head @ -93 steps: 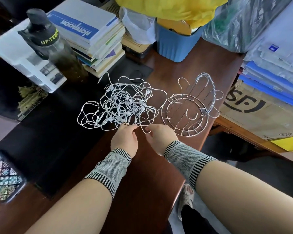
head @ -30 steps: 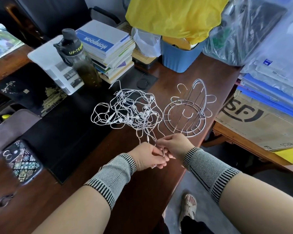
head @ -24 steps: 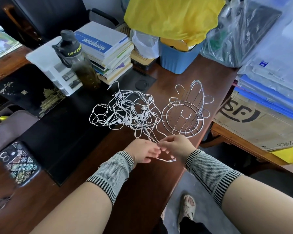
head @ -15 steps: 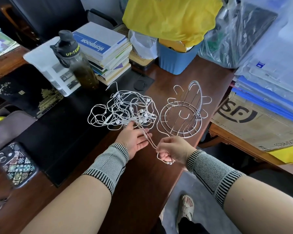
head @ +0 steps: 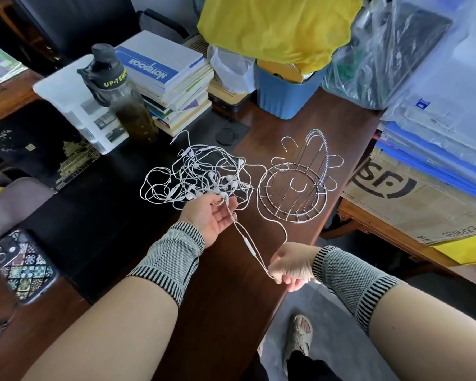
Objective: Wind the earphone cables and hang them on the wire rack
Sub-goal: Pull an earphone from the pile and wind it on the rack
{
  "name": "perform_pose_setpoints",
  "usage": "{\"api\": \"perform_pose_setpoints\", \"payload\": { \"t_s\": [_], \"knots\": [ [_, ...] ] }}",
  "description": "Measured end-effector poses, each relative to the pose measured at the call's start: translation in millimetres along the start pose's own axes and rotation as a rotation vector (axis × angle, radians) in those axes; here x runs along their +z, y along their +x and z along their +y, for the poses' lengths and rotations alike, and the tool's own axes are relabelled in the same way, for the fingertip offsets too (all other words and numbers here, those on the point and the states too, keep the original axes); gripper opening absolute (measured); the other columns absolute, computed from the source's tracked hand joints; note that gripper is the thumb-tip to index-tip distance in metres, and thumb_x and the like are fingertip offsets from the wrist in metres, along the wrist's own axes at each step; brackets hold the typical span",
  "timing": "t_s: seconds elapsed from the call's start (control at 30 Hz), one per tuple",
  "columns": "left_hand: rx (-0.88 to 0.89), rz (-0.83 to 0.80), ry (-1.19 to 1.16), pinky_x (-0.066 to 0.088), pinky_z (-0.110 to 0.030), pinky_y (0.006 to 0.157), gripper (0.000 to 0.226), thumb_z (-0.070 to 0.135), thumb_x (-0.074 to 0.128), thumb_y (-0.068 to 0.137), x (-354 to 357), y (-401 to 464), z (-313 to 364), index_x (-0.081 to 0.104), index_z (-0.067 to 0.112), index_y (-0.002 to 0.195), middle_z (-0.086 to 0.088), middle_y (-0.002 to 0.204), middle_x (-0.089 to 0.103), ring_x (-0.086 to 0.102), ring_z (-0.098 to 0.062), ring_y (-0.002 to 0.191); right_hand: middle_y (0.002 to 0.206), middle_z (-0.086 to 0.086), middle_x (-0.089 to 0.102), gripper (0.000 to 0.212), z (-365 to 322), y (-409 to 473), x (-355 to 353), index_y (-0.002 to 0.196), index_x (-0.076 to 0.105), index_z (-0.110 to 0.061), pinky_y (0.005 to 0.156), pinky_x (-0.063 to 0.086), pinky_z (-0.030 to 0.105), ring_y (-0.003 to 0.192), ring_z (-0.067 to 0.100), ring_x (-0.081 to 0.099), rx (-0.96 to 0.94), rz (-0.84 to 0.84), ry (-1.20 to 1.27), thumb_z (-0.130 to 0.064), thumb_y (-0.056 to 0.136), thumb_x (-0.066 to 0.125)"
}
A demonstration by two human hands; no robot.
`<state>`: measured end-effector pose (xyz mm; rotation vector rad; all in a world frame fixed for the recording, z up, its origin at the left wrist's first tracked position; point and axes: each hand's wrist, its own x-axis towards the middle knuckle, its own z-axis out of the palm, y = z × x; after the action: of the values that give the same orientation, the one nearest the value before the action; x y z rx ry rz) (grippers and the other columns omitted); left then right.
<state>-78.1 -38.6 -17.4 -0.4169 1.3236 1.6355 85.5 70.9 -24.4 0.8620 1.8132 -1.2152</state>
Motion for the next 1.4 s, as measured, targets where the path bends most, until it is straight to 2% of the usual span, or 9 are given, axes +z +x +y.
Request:
{"api": "perform_pose_setpoints", "payload": {
  "t_s": [0.27, 0.4, 0.57, 0.63, 0.73, 0.83, 0.97, 1.17, 1.4],
  "knots": [
    [-0.032, -0.044, 0.099, 0.059, -0.025, 0.061, 0.017, -0.005, 0.05, 0.095, 2.6, 1.2, -13.1, 0.057, 0.009, 0.101, -0.005, 0.08, 0.07, 0.07, -0.011, 0.066, 0.077, 0.008, 0.059, 0.007, -5.1, -0.2, 2.8, 0.085, 0.062, -0.009, 0.05, 0.05, 0.023, 0.062, 0.019, 0.06, 0.029, 0.026, 0.031, -0.01, 0.083, 0.056],
    [-0.047, -0.067, 0.076, 0.057, -0.022, 0.057, 0.018, -0.006, 0.048, 0.096, 10.7, -3.2, -18.3, 0.058, 0.009, 0.094, -0.005, 0.077, 0.069, 0.07, -0.01, 0.064, 0.118, 0.003, 0.059, 0.054, -8.9, 8.9, 2.2, 0.137, 0.046, -0.016, 0.083, 0.055, 0.037, 0.107, 0.024, 0.062, -0.156, 0.066, 0.259, -0.008, 0.085, 0.057],
    [-0.039, -0.093, 0.052, 0.057, -0.022, 0.056, 0.022, -0.008, 0.049, 0.095, 15.3, -6.6, -23.9, 0.055, 0.005, 0.111, -0.008, 0.081, 0.067, 0.07, -0.013, 0.066, 0.098, 0.003, 0.069, 0.03, -24.6, 8.1, 4.3, 0.108, 0.066, -0.012, 0.096, 0.041, 0.046, 0.102, 0.019, 0.06, -0.236, 0.133, 0.839, -0.005, 0.092, 0.042],
    [-0.026, -0.084, 0.054, 0.058, -0.023, 0.056, 0.028, -0.009, 0.05, 0.094, 16.1, -7.2, -25.5, 0.054, 0.004, 0.118, -0.008, 0.084, 0.067, 0.071, -0.013, 0.067, 0.09, 0.0, 0.069, 0.022, -26.8, 9.4, 4.9, 0.09, 0.068, -0.017, 0.101, 0.041, 0.048, 0.099, 0.018, 0.06, -0.234, 0.182, 0.809, -0.026, 0.093, 0.048],
    [-0.008, -0.056, 0.058, 0.059, -0.029, 0.07, 0.03, -0.009, 0.052, 0.093, 16.9, -6.5, -28.0, 0.054, 0.003, 0.12, -0.006, 0.08, 0.071, 0.072, -0.014, 0.074, 0.096, 0.005, 0.07, 0.059, -24.8, 9.2, 4.3, 0.089, 0.069, -0.018, 0.092, 0.05, 0.04, 0.098, 0.02, 0.062, -0.255, 0.243, 0.496, -0.073, 0.069, 0.057],
    [0.003, -0.054, 0.055, 0.059, -0.029, 0.072, 0.025, -0.009, 0.052, 0.093, 18.2, -6.5, -29.3, 0.056, 0.007, 0.111, -0.004, 0.084, 0.071, 0.073, -0.014, 0.077, 0.066, 0.001, 0.06, 0.034, -21.7, 11.2, 5.9, 0.088, 0.072, -0.012, 0.058, 0.041, 0.022, 0.058, 0.014, 0.048, -0.267, 0.241, 0.393, -0.045, 0.082, 0.067],
    [0.005, -0.036, 0.1, 0.057, -0.025, 0.063, 0.027, -0.006, 0.053, 0.094, 16.2, -4.0, -29.6, 0.055, 0.009, 0.116, -0.003, 0.085, 0.072, 0.073, -0.013, 0.078, 0.062, 0.012, 0.06, 0.018, -22.4, 13.9, 5.0, 0.073, 0.057, -0.004, 0.054, 0.046, 0.027, 0.048, 0.019, 0.053, -0.248, 0.218, 0.877, -0.002, 0.089, 0.051],
    [0.01, 0.071, 0.115, 0.054, -0.027, 0.075, 0.052, -0.007, 0.053, 0.094, 11.7, -4.0, -29.1, 0.041, 0.009, 0.141, -0.005, 0.091, 0.069, 0.069, -0.014, 0.082, 0.041, -0.006, 0.026, 0.023, -15.5, 6.8, -7.4, 0.069, 0.053, -0.008, 0.04, 0.032, 0.019, 0.036, 0.01, 0.018, -0.159, 0.359, 1.076, -0.002, 0.087, 0.04],
    [-0.044, 0.257, 0.166, 0.053, -0.025, 0.06, 0.016, 0.001, 0.053, 0.093, 6.6, 1.1, -28.5, 0.06, 0.009, 0.106, -0.002, 0.076, 0.066, 0.065, -0.008, 0.061, 0.044, -0.004, 0.021, 0.021, -4.8, 4.1, -13.4, 0.066, 0.052, -0.009, 0.042, 0.024, 0.019, 0.039, 0.011, 0.013, -0.17, 0.352, 1.119, -0.005, 0.085, 0.044]
  ]
}}
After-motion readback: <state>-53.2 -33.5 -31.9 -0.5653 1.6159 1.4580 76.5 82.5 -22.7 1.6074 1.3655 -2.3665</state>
